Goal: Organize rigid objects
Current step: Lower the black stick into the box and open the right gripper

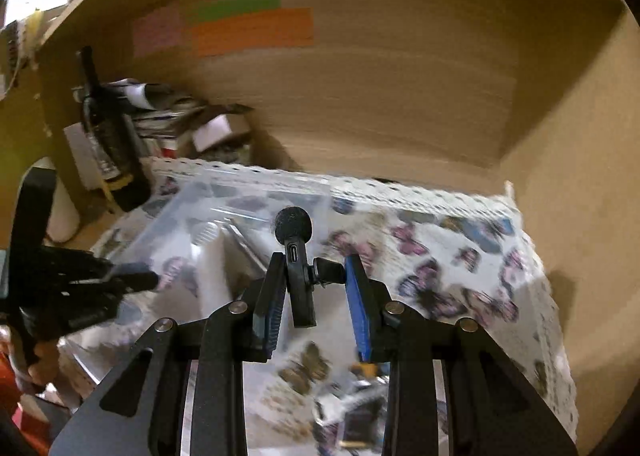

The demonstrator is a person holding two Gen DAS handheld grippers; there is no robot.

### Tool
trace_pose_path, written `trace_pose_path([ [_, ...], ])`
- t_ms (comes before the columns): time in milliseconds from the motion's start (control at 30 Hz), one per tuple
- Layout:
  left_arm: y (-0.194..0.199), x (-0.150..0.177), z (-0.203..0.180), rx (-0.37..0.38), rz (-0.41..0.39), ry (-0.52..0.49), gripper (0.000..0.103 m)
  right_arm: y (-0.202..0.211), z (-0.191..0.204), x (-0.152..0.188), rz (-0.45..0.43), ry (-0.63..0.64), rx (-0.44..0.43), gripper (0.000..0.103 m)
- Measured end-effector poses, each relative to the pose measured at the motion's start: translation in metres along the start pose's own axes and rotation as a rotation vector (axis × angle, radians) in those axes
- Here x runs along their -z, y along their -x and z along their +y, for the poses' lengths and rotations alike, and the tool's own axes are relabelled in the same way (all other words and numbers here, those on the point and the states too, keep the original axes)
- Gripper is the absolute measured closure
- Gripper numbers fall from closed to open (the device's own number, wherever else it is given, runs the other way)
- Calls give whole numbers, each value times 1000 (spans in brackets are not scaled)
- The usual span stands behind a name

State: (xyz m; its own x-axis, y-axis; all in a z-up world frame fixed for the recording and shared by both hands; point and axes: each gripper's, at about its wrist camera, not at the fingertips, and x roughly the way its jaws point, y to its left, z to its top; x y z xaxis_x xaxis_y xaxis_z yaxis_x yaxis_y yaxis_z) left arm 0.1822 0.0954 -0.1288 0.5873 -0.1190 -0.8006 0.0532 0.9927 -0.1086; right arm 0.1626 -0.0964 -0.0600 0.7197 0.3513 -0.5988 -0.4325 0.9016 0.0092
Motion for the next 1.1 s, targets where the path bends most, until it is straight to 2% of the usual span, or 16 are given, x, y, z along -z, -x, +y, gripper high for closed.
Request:
trace_pose_path([
  [167,0,-1,0,1,0,-1,88,-18,12,-10,42,27,-56,76],
  [400,0,-2,2,9,0,0,88,-50,25,-14,120,68,-37,76],
  [567,-1,-1,1,7,-1,-3,88,-61,20,-12,147,41,-37,74],
  [733,0,-1,1,5,-1,-2,88,-51,17,-13,124,31,-45,67],
  [933,0,-1,1,6,-1,-3,88,-29,14,-13,83,32,-40,65],
  [1100,0,-1,1,6,-1,-5,88,-5,5,-11,39,19,-3,62],
])
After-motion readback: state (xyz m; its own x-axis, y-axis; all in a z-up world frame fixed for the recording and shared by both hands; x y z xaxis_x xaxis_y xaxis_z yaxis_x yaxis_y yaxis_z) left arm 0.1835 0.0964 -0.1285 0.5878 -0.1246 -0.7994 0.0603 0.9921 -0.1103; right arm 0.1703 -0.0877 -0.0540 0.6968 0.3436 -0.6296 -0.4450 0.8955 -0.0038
